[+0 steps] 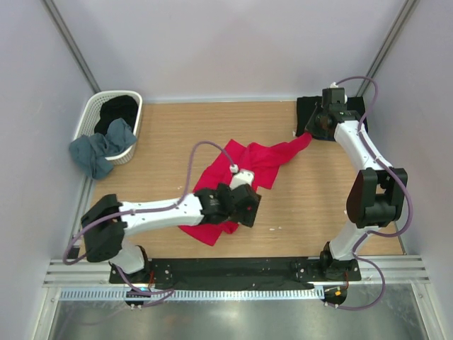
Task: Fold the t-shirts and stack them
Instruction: Flatten the tshirt out
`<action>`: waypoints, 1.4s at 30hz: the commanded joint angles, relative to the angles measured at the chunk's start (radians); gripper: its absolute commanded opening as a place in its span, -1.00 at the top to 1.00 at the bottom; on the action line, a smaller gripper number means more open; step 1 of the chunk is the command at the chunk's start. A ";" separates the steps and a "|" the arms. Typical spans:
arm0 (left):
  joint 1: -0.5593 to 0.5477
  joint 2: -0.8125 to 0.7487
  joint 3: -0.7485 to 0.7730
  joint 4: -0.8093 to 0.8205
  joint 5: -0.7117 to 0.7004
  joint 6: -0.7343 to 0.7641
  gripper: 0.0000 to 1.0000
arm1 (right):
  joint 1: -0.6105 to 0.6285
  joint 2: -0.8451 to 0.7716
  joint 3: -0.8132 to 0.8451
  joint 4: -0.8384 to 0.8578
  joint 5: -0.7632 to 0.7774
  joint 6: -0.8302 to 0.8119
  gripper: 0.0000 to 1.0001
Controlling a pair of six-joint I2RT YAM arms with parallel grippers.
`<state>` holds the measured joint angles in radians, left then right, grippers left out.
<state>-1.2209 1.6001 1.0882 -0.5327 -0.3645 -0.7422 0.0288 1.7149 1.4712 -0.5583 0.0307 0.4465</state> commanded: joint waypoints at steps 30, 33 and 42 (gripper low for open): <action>0.667 0.130 0.015 0.300 0.114 0.041 -0.07 | 0.002 0.002 -0.018 0.028 -0.063 0.004 0.98; 0.667 0.185 0.036 0.315 0.114 0.084 -0.07 | 0.003 -0.006 -0.032 0.032 -0.042 0.006 0.98; 0.667 0.262 0.032 0.330 0.203 0.101 0.34 | 0.003 0.005 -0.032 0.035 -0.035 0.006 0.98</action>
<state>-0.5560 1.8400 1.1110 -0.2276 -0.1936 -0.6651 0.0288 1.7157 1.4319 -0.5484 -0.0135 0.4477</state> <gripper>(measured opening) 0.375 0.042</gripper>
